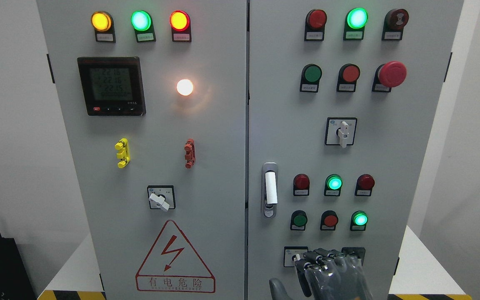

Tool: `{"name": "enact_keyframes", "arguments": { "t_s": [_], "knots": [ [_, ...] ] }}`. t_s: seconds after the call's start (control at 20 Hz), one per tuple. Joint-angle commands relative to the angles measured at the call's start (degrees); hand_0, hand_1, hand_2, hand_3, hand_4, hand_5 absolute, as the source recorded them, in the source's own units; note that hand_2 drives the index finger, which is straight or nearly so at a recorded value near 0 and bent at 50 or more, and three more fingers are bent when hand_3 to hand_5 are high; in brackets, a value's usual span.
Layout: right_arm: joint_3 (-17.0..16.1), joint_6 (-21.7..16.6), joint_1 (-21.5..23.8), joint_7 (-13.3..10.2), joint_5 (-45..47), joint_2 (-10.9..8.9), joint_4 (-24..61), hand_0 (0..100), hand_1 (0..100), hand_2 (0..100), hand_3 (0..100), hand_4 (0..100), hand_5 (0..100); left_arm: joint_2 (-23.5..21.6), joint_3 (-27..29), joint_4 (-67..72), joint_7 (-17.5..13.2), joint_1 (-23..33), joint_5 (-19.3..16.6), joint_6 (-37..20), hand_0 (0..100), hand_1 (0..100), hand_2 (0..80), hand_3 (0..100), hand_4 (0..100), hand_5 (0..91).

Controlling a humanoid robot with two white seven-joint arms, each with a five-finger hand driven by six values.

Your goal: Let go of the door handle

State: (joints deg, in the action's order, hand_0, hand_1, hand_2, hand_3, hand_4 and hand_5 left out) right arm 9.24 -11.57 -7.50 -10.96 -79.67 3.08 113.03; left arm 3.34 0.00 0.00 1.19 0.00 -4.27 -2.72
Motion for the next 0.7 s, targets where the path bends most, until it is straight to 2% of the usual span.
{"name": "enact_keyframes", "arguments": {
  "t_s": [0.0, 0.2, 0.4, 0.65],
  "knots": [
    [-0.72, 0.23, -1.02, 0.15, -4.96, 0.96, 0.7, 36, 0, 99, 100, 100, 94, 0.0, 0.09, 0.53, -0.05, -0.17, 0.05, 0.0, 12, 39, 0.0, 0, 0, 0.0],
    [-0.72, 0.23, -2.08, 0.24, -6.81, 2.89, 0.52, 36, 0, 99, 100, 100, 94, 0.0, 0.09, 0.53, -0.05, -0.18, -0.03, 0.0, 12, 39, 0.0, 0, 0, 0.0],
    [-0.8, 0.49, -3.13, 0.33, -7.25, 3.16, 0.52, 36, 0, 99, 100, 100, 94, 0.0, 0.09, 0.53, -0.05, -0.18, -0.03, 0.0, 12, 39, 0.0, 0, 0, 0.0],
    [-1.07, 1.37, -3.22, 1.3, -8.57, 4.91, -0.01, 35, 0, 99, 100, 100, 94, 0.0, 0.09, 0.53, -0.05, -0.18, -0.03, 0.0, 12, 39, 0.0, 0, 0, 0.0]
  ]
}}
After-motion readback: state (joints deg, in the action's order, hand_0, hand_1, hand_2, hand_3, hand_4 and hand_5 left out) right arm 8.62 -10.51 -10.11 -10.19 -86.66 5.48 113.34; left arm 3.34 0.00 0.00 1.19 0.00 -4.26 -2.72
